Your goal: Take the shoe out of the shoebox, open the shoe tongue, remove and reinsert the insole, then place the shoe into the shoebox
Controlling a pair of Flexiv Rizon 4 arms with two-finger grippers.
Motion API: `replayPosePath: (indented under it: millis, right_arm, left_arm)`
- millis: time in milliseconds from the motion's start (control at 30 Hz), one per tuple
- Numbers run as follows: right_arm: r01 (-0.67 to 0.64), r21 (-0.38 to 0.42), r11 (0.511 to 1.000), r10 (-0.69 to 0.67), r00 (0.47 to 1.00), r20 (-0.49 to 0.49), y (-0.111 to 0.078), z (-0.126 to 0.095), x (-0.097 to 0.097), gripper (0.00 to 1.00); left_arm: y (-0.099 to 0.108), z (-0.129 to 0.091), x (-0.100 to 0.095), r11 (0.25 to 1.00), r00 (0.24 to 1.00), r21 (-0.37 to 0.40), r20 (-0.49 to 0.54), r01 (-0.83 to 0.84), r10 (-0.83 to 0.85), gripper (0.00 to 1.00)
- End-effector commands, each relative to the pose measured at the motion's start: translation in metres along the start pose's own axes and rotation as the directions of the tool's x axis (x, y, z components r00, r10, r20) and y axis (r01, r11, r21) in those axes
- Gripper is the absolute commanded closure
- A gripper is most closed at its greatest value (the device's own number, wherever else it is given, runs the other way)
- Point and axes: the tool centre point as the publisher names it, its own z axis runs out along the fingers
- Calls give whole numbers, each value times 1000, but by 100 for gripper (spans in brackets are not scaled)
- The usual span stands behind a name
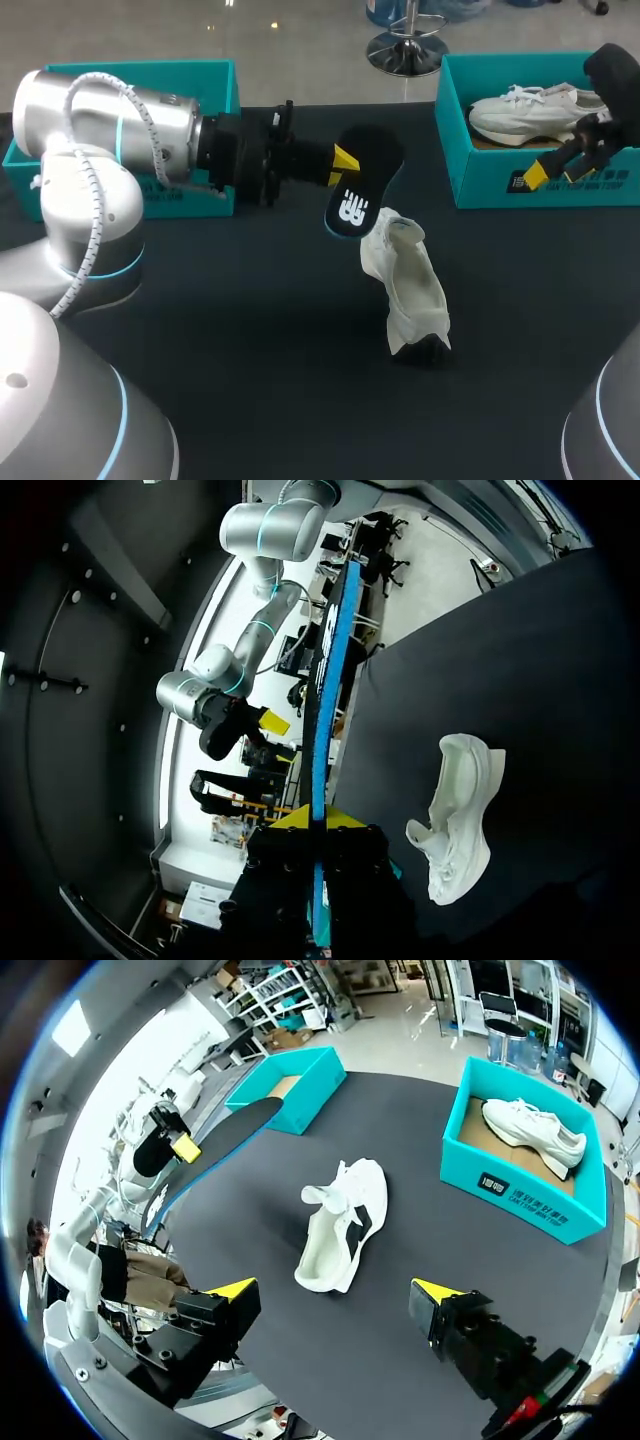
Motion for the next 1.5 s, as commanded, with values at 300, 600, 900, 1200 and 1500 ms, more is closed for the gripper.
replayPosePath:
  millis: [300, 600, 900, 1200, 1500]
  right_arm:
    - [-1, 3, 1000, 1, 1000, 1, 2, 1, 0, 0]
    - [-1, 3, 1000, 1, 1000, 1, 2, 1, 0, 0]
    - [-1, 3, 1000, 1, 1000, 1, 2, 1, 0, 0]
    - [-1, 3, 1000, 1, 1000, 1, 2, 1, 0, 0]
    - [-1, 3, 1000, 1, 1000, 1, 2, 1, 0, 0]
  left_arm:
    - [-28, 14, 16, 983, 978, 87, -150, 162, -148, 100]
    - [-47, 29, 47, 933, 918, 120, -259, 340, -301, 100]
    - [-54, 45, 87, 887, 858, 110, -333, 448, -392, 100]
    - [-62, 54, 98, 891, 858, 119, -351, 437, -374, 100]
    - [-68, 72, 108, 897, 873, 117, -313, 427, -375, 100]
